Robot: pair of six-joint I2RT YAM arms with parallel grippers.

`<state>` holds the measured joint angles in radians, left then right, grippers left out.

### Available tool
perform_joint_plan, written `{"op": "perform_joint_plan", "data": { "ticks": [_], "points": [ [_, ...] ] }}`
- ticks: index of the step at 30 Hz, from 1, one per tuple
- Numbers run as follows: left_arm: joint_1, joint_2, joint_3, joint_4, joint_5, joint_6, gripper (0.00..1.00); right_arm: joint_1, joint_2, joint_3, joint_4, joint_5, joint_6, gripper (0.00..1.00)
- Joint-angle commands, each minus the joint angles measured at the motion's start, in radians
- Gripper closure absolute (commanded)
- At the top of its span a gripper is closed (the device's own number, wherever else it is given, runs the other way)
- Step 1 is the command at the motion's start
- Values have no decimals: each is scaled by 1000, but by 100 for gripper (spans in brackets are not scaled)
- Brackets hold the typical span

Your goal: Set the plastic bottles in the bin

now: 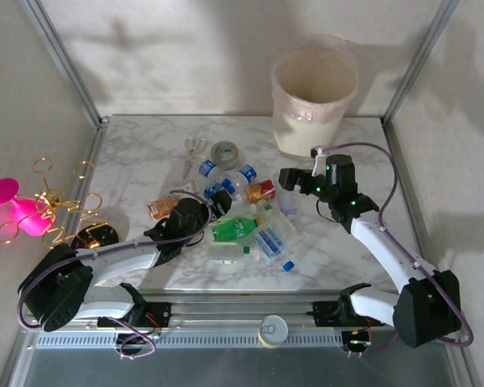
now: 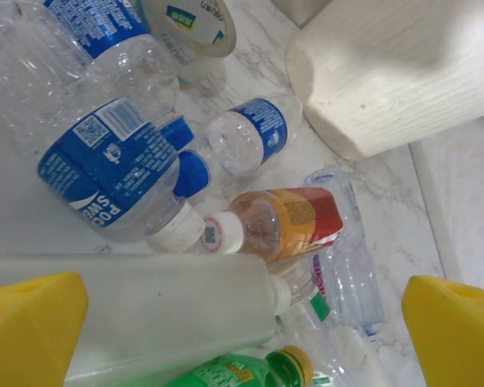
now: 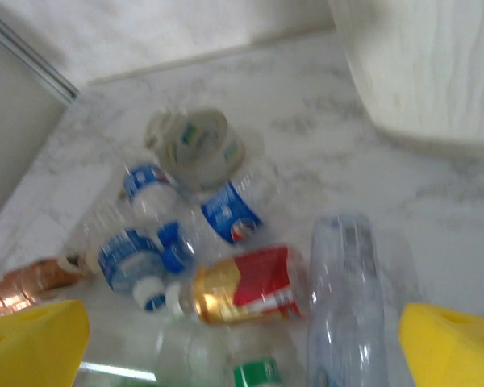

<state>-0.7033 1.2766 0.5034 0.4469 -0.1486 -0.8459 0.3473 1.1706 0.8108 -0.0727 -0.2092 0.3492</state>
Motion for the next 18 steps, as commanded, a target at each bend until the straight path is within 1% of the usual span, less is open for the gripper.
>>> {"op": "perform_joint_plan", "data": {
  "ticks": [1, 5, 9, 14, 18],
  "points": [
    [2, 25, 35, 37, -3, -22, 0, 13, 15, -45, -49, -3, 32, 1],
    [2, 39, 50, 26, 3, -26, 1, 15, 60, -105, -55, 22, 43, 1],
    [1, 30, 49, 5, -4, -19, 0, 16, 117, -100, -58, 61, 21, 3],
    [1, 9, 37, -5, -17, -26, 0, 18, 234, -45, -46, 71, -14, 10],
    [0, -17, 28, -19, -38, -24, 1, 28, 330, 1, -42, 126, -25, 15]
  ]
}}
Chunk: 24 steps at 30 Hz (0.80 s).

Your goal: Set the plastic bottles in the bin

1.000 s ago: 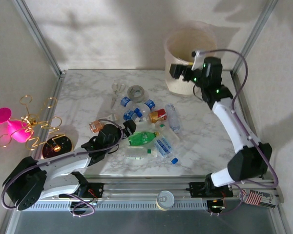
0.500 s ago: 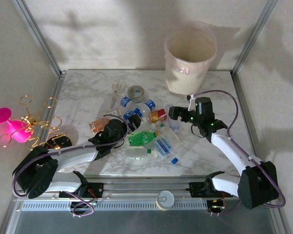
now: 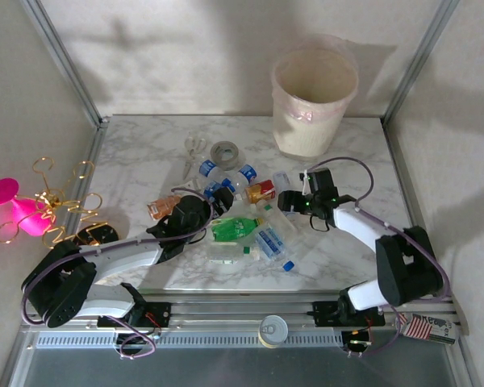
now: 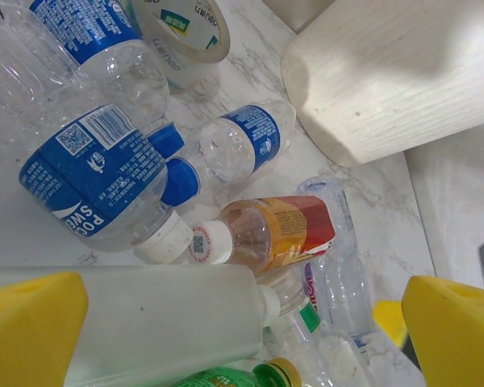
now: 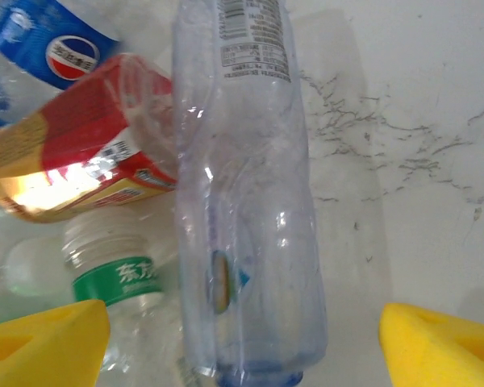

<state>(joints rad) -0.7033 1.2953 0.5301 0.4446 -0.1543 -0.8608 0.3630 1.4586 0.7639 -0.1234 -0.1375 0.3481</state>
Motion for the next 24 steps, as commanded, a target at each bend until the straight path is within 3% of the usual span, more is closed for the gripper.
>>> {"op": "perform_joint_plan", "data": {
  "ticks": [1, 17, 24],
  "points": [
    [-1, -44, -2, -22, -37, -8, 0, 14, 63, 60, 7, 73, -27, 15],
    [-1, -105, -51, -39, -83, -11, 0, 44, 244, 112, 19, 197, -59, 29],
    [-2, -103, -48, -35, -85, -11, 1, 47, 219, 98, 24, 215, -76, 45]
  ]
}}
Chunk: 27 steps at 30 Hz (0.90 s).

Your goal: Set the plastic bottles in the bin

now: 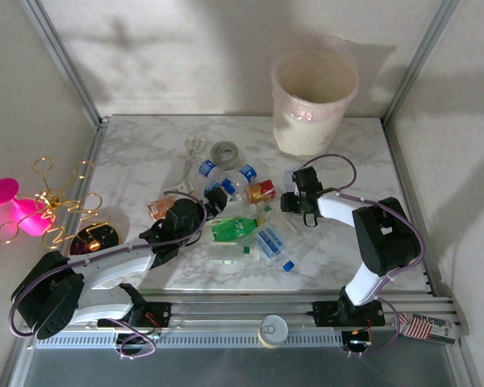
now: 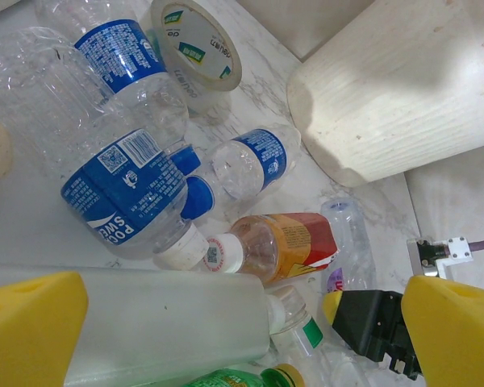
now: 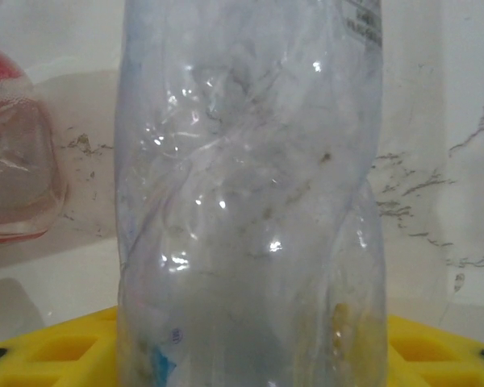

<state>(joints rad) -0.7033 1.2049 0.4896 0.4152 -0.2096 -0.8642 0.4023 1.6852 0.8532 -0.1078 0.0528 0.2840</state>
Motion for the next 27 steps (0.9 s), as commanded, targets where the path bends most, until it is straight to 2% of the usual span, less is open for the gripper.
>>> {"op": "perform_joint_plan", "data": {
  "ticks": [1, 6, 18, 23, 27],
  "points": [
    [-2, -12, -7, -6, -30, -7, 0, 9, -17, 6, 10, 30, -15, 47],
    [-1, -8, -4, -2, -24, -6, 0, 10, -106, -26, 27, 25, -26, 50],
    [-1, 12, 7, 25, -8, 19, 0, 9, -538, -102, 129, -172, -50, 53],
    [1, 13, -6, 37, -7, 27, 0, 7, -652, -44, 163, -215, -29, 54],
    [2, 0, -21, 37, -4, 33, 0, 1, -646, 60, 186, -185, -29, 55]
  ]
}}
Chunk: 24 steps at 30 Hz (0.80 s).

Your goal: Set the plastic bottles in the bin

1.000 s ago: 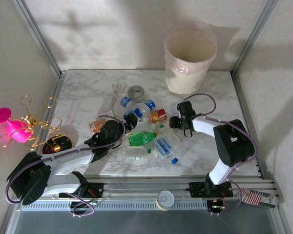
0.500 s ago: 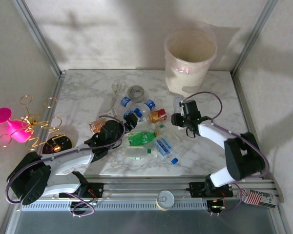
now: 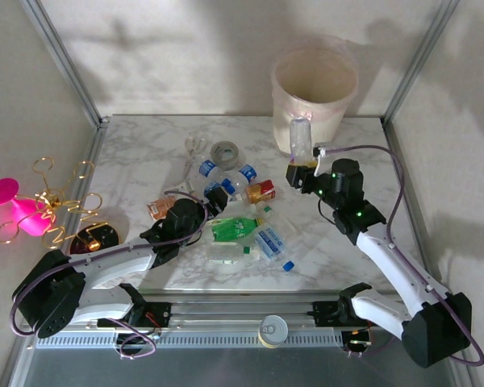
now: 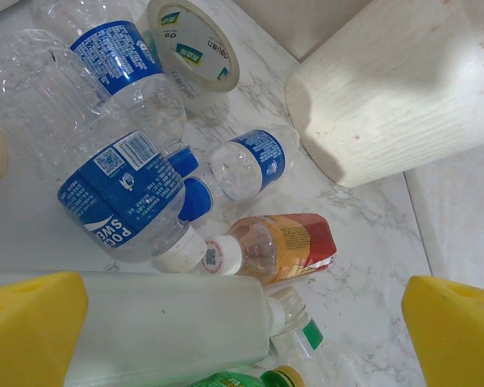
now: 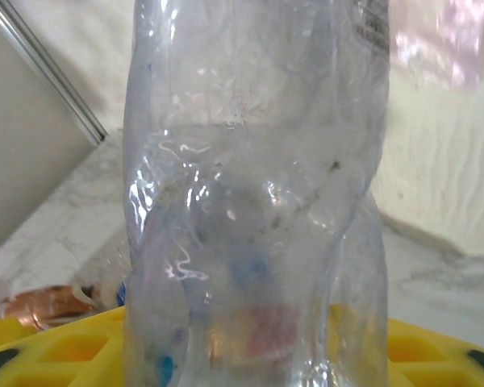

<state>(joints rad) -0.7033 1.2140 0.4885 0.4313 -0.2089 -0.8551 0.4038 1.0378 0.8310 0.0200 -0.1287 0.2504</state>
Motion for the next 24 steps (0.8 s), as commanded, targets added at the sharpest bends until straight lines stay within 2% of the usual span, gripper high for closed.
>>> {"op": "perform_joint_plan", "data": {
  "ticks": [1, 7, 15, 24],
  "points": [
    [2, -15, -25, 20, -5, 25, 0, -6, 20, 117, 61, 10, 5, 55],
    [2, -67, -60, 5, -10, 19, 0, -59, 159, 311, 115, 41, 11, 55],
    [4, -124, -93, -15, -20, 7, 0, -167, 393, 508, 247, 78, 93, 56],
    [4, -141, -103, -12, -17, -18, 0, -219, 751, 915, 71, 119, 68, 56]
  ]
}}
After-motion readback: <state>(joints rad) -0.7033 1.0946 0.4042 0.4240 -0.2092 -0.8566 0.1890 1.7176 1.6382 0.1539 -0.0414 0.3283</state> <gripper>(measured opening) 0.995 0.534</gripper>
